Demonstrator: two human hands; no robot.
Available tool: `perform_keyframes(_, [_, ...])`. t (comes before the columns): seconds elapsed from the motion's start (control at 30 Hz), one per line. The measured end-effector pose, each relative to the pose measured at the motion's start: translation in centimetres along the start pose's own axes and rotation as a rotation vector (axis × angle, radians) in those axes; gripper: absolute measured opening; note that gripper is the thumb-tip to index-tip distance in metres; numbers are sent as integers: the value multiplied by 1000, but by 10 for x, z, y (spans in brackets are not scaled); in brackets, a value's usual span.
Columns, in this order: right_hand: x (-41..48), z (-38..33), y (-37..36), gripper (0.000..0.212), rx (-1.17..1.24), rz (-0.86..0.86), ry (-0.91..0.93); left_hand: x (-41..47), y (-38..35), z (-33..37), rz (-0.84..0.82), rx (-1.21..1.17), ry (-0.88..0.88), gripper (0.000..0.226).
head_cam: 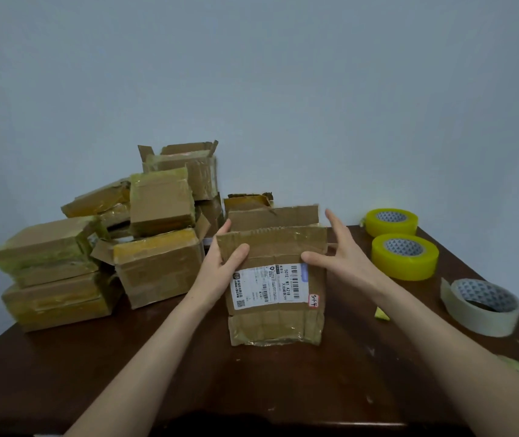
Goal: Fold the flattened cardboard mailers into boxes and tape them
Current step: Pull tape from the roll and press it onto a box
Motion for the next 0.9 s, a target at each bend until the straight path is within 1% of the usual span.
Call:
perform_keyframes(0.07, [8, -1, 0, 112, 68, -64, -62, 3, 2, -2, 70, -8, 16, 85])
perform_keyframes(0.13, [15, -1, 3, 111, 64, -85, -88, 7, 5, 0, 112, 46, -7, 80])
perform_keyframes(0.17, [16, -1, 5, 104, 40, -93, -87, 9, 6, 4, 122, 65, -36, 73])
perform_keyframes(0.2, [17, -2, 6, 90, 8, -109, -82, 12, 8, 8, 124, 73, -61, 69])
perform_keyframes(0.27, [15, -6, 5, 55, -61, -145, -65, 15, 8, 13, 84, 95, -67, 68])
perform_keyframes(0.3, [14, -10, 4, 43, -101, -147, -55, 17, 7, 14, 40, 131, -60, 61])
perform_keyframes(0.33, [13, -14, 5, 38, -140, -131, -39, 20, 5, 13, 0, 171, -49, 48])
perform_keyframes(0.37, [12, -16, 5, 42, -176, -104, -25, 21, 4, 10, -26, 200, -16, 37])
perform_keyframes(0.4, [12, -16, 4, 49, -194, -74, -20, 23, 3, 7, -38, 213, 13, 33])
perform_keyframes(0.47, [11, -14, 2, 60, -170, -20, -10, 25, 1, 1, -67, 259, 41, 42])
perform_keyframes(0.5, [11, -12, -1, 61, -163, 2, -2, 24, -3, -1, -109, 305, 47, 46])
perform_keyframes(0.53, [13, -9, -4, 61, -192, 19, 7, 22, -10, -4, -169, 355, 42, 46])
perform_keyframes(0.6, [20, 1, -14, 49, -363, 22, 4, 15, -25, -15, -265, 448, 35, 42])
perform_keyframes(0.67, [27, 17, -19, 41, -474, 20, -63, 8, -37, -23, -316, 517, 28, 43])
perform_keyframes(0.73, [32, 28, -19, 42, -499, -8, -107, 11, -43, -25, -375, 681, 16, 45])
perform_keyframes(0.8, [35, 30, -20, 43, -543, -27, -111, 19, -45, -22, -467, 951, -17, 48])
perform_keyframes(0.83, [38, 29, -21, 44, -564, -23, -108, 24, -48, -19, -507, 1050, -36, 49])
perform_keyframes(0.9, [45, 28, -25, 44, -587, 18, -110, 30, -64, -12, -557, 1106, -81, 50])
Point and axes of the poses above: each hand's wrist, its own x-axis towards the middle knuckle, its own y-axis out of the back of the hand, z = x × y, the point moved 8 cm from there along x, towards the middle knuckle, and after that the axes turned 12 degrees about -y, right-handed, at the moved point
